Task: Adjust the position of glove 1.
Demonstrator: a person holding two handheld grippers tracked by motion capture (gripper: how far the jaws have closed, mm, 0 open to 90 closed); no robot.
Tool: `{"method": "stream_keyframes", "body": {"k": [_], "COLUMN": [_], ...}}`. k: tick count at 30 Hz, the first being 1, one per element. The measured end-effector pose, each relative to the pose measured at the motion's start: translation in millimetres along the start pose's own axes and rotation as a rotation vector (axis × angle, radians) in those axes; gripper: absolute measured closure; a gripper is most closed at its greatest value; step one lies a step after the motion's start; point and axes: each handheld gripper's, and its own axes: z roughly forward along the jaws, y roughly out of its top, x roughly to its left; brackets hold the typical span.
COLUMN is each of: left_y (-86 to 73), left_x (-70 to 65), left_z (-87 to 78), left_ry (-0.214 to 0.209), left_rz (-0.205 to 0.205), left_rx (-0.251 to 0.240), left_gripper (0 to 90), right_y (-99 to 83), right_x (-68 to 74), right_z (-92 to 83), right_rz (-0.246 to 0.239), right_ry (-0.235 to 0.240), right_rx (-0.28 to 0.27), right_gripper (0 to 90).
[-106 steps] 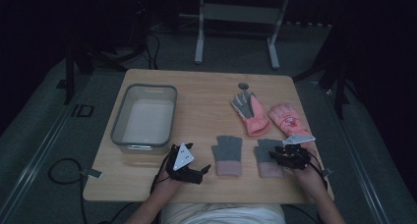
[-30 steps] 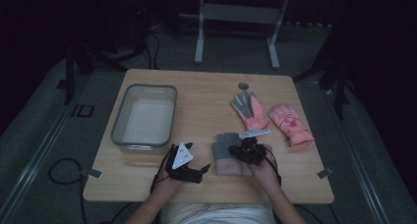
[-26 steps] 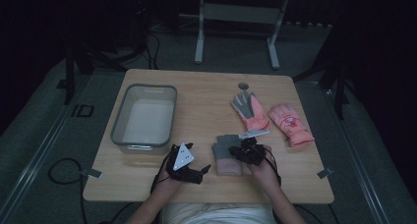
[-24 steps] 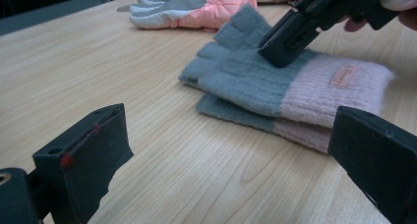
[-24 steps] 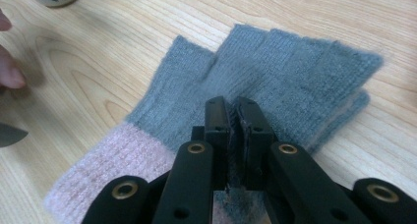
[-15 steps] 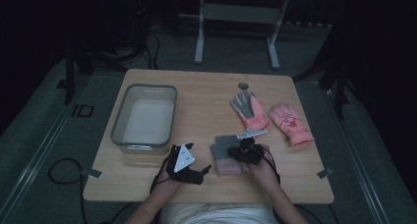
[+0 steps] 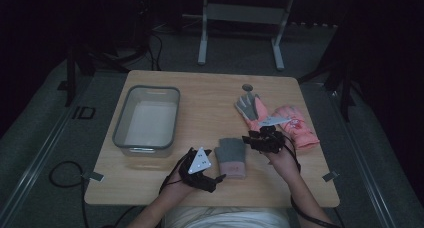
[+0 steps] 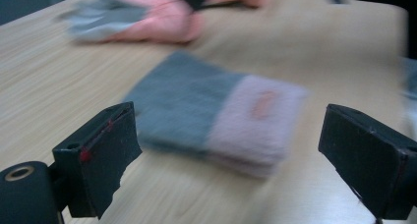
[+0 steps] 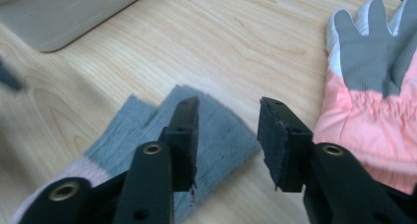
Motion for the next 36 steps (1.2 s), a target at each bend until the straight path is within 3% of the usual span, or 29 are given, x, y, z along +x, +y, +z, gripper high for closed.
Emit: {"method": "stream_keyframes", "body": {"k": [1, 2, 4, 8, 13, 16, 20, 21, 22, 26, 30, 32, 34, 36], "left_y": [0.0, 5.0, 9.8, 14.5, 9.6, 4.5, 1.4, 0.0, -0.4, 0.3, -1.3, -1.2, 0.2, 3.7], "left_x": [0.0, -1.4, -3.7, -4.9, -3.3, -4.5, -7.9, -11.0, -12.1, -15.5, -18.1, -19.3, -17.9, -12.8], "left_z": [0.0, 4.1, 10.9, 27.5, 43.1, 49.2, 51.8, 53.5, 54.2, 56.7, 58.0, 58.4, 57.7, 56.2], "left_ry": [0.0, -0.052, -0.087, -0.132, -0.192, -0.186, -0.175, -0.156, -0.149, -0.115, -0.062, -0.043, -0.041, -0.057], "left_rz": [0.0, 0.022, 0.054, 0.102, 0.159, 0.193, 0.227, 0.26, 0.275, 0.328, 0.386, 0.422, 0.405, 0.362], "left_rx": [0.0, 0.007, 0.017, 0.059, 0.117, 0.153, 0.162, 0.171, 0.176, 0.197, 0.204, 0.209, 0.203, 0.204], "left_gripper": [7.5, 7.5, 9.4, 13.9, 21.4, 25.4, 25.5, 27.9, 29.3, 37.1, 47.5, 51.8, 57.4, 66.2], "right_y": [0.0, 1.9, 4.5, 3.2, -4.4, -10.9, -17.5, -20.5, -20.2, -18.1, -18.4, -18.6, -17.8, -16.8], "right_x": [0.0, -2.2, -7.0, -9.6, -13.9, -17.8, -20.8, -25.6, -26.1, -21.2, -18.5, -15.0, -11.9, -8.8], "right_z": [0.0, 2.3, 12.1, 30.8, 51.4, 60.4, 65.6, 67.4, 67.2, 66.7, 66.5, 65.7, 65.3, 64.6], "right_rz": [0.0, 0.001, 0.009, 0.0, 0.01, 0.026, 0.041, 0.088, 0.082, 0.058, 0.071, 0.053, 0.041, 0.027], "right_ry": [0.0, 0.003, 0.017, 0.024, 0.03, 0.025, 0.035, 0.068, 0.073, 0.102, 0.119, 0.108, 0.088, 0.071], "right_rx": [0.0, 0.006, 0.021, 0.051, 0.091, 0.117, 0.135, 0.141, 0.147, 0.176, 0.176, 0.171, 0.173, 0.173], "right_gripper": [59.2, 58.4, 55.7, 52.2, 50.5, 48.5, 46.2, 43.6, 43.6, 60.9, 72.4, 74.6, 76.0, 77.2]}}
